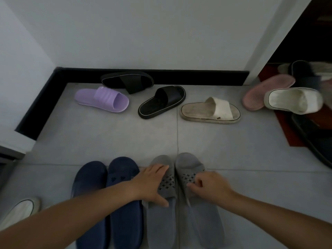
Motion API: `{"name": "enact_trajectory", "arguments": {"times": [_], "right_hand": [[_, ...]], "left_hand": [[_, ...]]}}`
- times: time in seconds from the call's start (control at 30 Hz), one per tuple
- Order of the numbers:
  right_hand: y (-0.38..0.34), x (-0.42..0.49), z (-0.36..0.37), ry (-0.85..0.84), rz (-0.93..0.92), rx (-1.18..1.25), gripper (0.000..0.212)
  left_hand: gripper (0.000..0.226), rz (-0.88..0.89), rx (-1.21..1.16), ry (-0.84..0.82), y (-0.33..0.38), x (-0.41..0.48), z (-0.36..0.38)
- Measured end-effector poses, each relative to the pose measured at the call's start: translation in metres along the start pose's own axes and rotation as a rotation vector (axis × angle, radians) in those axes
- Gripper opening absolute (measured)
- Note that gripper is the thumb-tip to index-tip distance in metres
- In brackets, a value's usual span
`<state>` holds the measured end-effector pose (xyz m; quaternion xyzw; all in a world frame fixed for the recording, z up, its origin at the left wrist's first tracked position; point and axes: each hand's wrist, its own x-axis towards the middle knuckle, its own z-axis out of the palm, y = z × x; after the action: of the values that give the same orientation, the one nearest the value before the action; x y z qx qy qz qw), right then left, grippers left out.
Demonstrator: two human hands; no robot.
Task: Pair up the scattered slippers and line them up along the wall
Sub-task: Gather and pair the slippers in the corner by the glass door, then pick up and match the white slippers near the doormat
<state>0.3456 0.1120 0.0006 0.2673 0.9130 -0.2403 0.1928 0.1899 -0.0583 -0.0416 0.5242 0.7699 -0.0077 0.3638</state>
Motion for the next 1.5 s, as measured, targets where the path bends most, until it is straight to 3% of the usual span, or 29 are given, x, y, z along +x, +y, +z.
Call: {"name": "enact_trajectory", "arguments": {"times": [0.07, 0.1, 0.17, 0.23, 0.37, 0.53, 0.63, 0.83, 0.93, 1.17, 1.3, 1.5], "right_hand": [[0.010, 0.010, -0.009, 0.082, -0.137, -0.158, 0.030], [0.015, 0.015, -0.012, 0.042, -0.196, -0.216, 0.041], [0.022, 0.028, -0.014, -0.150, -0.258, -0.330, 0.100], [0.015, 0.036, -0.014, -0.289, -0.286, -0.383, 0.115], [-0.010, 0.040, -0.001, -0.388, -0.323, -0.359, 0.094], [-0.023, 0.038, -0.014, -0.483, -0.264, -0.238, 0.096], [-0.016, 0.040, -0.037, -0.370, -0.164, -0.169, 0.086], [0.036, 0.051, -0.060, -0.123, -0.086, -0.099, 0.074], [0.069, 0.048, -0.058, -0.067, -0.052, 0.011, 0.072], [0.178, 0.044, -0.092, -0.055, 0.075, -0.037, 0.071], [0.232, 0.051, -0.145, -0.032, 0.192, -0.141, 0.069], [0.302, 0.075, -0.228, -0.025, 0.171, -0.312, 0.056]], "left_hand": [[0.122, 0.019, -0.040, 0.017, 0.009, 0.008, -0.004], [0.121, 0.020, -0.059, 0.021, 0.012, 0.011, -0.006], [0.120, 0.011, -0.060, 0.002, 0.018, 0.019, -0.010], [0.114, 0.004, -0.028, -0.046, 0.022, 0.025, -0.012], [0.100, 0.028, -0.050, -0.131, 0.021, 0.030, -0.008], [0.087, 0.103, -0.076, -0.196, 0.016, 0.038, -0.029], [0.084, 0.053, -0.076, -0.120, 0.031, 0.062, -0.066], [0.076, 0.123, -0.292, 0.022, 0.063, 0.112, -0.098], [0.079, 0.070, -0.366, 0.088, 0.077, 0.132, -0.092], [0.083, -0.041, -0.317, 0.090, 0.129, 0.206, -0.108], [0.068, -0.110, -0.274, 0.218, 0.168, 0.249, -0.128], [0.067, -0.403, -0.229, 0.419, 0.175, 0.286, -0.155]]}}
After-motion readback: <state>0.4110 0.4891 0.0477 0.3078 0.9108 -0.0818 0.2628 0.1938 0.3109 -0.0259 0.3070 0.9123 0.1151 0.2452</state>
